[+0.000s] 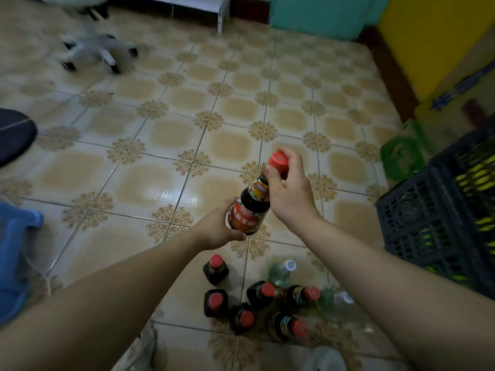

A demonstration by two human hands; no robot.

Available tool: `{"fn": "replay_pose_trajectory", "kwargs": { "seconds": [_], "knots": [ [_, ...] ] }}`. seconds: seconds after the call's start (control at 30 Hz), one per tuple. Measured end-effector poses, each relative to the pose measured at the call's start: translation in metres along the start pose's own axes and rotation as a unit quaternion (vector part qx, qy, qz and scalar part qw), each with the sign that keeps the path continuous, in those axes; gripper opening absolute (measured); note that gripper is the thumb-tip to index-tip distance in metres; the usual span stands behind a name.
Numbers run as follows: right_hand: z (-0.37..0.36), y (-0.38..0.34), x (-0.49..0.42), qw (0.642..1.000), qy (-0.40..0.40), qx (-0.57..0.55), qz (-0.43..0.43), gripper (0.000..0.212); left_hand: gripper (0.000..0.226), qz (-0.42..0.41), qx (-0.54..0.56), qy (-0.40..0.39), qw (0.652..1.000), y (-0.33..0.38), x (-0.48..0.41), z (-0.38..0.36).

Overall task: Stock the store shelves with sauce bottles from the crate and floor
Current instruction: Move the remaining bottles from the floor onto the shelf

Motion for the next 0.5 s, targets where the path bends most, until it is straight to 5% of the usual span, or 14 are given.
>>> {"fn": "replay_pose_trajectory", "kwargs": {
  "seconds": [0.33, 0.5],
  "knots": [
    [0.121, -0.22, 0.12, 0.97, 0.16, -0.034, 0.182, 0.048, 0.07, -0.227, 0.126, 0.057, 0.964, 0.18, 0.18, 0.013],
    [0.152, -0.271, 0.179, 0.978, 0.103, 0.012, 0.182, 0.071, 0.069, -0.316, 0.162, 0.08, 0.931, 0.243, 0.259, -0.004]
  ]
}}
Point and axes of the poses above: each hand's wrist, its own x-axis away from the middle knuckle, its own z-axis out of the back of the hand, y = z × x, the point moved 7 cm from there along -x, towards the middle knuckle, and after that the axes turned 12 degrees about -y, right-handed, at the moved point
